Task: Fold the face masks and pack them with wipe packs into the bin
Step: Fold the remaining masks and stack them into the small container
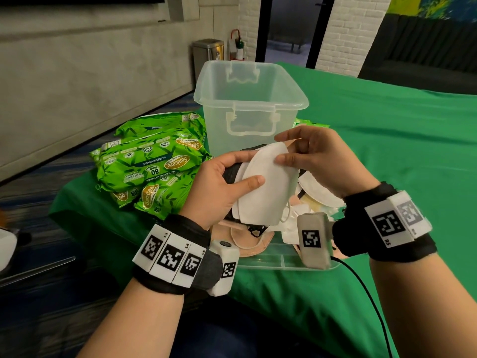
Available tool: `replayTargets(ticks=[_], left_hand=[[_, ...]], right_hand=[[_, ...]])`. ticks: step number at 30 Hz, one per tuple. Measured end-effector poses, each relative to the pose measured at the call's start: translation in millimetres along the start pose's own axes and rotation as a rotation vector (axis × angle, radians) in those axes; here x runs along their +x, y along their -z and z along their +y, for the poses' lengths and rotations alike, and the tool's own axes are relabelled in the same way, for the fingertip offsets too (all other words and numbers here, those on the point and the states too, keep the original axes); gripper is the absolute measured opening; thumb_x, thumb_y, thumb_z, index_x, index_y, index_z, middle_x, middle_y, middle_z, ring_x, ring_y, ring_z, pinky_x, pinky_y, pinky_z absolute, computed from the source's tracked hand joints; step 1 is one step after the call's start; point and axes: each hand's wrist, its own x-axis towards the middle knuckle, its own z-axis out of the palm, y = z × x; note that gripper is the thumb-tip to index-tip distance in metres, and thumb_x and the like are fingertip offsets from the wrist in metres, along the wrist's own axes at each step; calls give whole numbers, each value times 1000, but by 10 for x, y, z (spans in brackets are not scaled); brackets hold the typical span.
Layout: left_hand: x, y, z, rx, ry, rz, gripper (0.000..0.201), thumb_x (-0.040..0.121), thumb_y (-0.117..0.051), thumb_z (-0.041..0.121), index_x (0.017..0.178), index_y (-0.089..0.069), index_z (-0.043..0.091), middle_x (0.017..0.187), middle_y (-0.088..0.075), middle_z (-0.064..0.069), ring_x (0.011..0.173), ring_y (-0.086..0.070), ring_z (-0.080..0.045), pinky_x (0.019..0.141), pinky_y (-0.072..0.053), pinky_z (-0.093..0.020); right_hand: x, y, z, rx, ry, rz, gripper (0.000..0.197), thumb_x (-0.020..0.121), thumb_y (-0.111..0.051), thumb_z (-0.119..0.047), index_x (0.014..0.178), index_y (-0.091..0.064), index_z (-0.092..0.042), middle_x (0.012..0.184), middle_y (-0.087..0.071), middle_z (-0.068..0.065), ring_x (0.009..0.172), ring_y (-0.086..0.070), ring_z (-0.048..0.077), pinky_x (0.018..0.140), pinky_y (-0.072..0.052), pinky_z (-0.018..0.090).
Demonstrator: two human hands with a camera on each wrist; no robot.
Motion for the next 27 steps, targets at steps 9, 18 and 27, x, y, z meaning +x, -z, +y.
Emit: replayTargets(ticks=[9, 18, 27], left_hand=[[6, -15, -9, 9, -15, -17, 35, 77, -68, -6, 97, -63, 22, 81, -70, 24, 82, -64, 6, 74, -48, -11], [15, -17, -9, 25, -36, -18, 41, 78, -67, -5, 103, -60, 27, 91, -69, 23, 89, -62, 7, 79, -47, -11], [10, -32, -38, 33, -38, 49, 45, 73, -64, 12, 111, -52, 31, 112, -63, 3, 103, -62, -9, 95, -49, -32]], right_hand=[[-1, -17, 21, 31, 1, 9, 19, 74, -71, 1, 83, -62, -12, 65, -64, 6, 58, -59, 15, 61, -50, 24], [0, -44, 62, 3, 11, 127, 17, 73, -76, -8, 75, -60, -13, 69, -60, 20, 60, -49, 21, 60, -39, 31], [-13, -114, 139, -13, 85, 140, 27, 72, -76, -6, 66, -51, -16, 77, -47, 13, 65, -42, 17, 58, -36, 17]])
